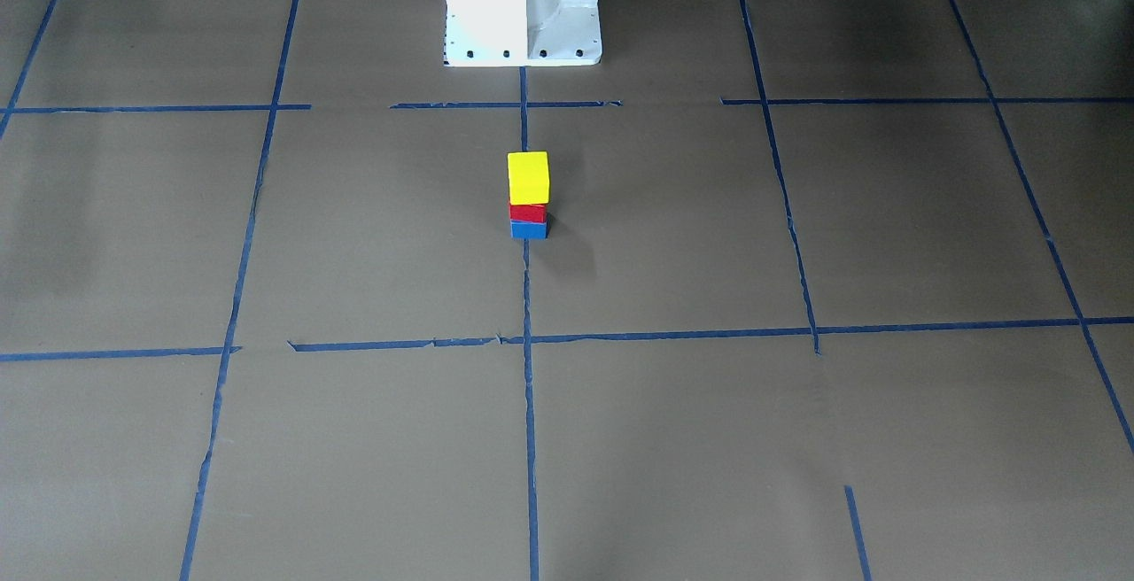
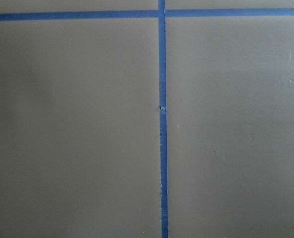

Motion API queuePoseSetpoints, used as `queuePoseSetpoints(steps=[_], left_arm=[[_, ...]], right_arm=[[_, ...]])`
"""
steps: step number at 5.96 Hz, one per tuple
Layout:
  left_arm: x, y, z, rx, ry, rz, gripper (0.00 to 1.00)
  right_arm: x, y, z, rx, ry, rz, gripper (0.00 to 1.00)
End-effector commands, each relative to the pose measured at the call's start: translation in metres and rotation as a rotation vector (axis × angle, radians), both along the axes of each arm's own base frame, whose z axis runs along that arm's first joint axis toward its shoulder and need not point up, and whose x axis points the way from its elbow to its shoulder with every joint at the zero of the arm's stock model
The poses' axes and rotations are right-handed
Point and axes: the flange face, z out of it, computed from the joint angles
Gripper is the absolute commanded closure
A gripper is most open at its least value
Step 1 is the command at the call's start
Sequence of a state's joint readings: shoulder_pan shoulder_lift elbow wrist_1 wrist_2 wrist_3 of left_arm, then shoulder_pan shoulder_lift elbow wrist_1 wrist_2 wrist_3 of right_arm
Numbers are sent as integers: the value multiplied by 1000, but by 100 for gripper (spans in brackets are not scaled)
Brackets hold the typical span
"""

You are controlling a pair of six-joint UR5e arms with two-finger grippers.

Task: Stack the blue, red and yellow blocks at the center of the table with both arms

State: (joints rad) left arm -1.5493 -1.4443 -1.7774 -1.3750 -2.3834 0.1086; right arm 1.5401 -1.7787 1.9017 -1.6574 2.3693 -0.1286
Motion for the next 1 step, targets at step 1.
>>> queuePoseSetpoints(steps=[1], left_arm=[[0,0,-4,5,-1,0,0]], right_arm=[[0,-1,5,-9,0,-1,0]])
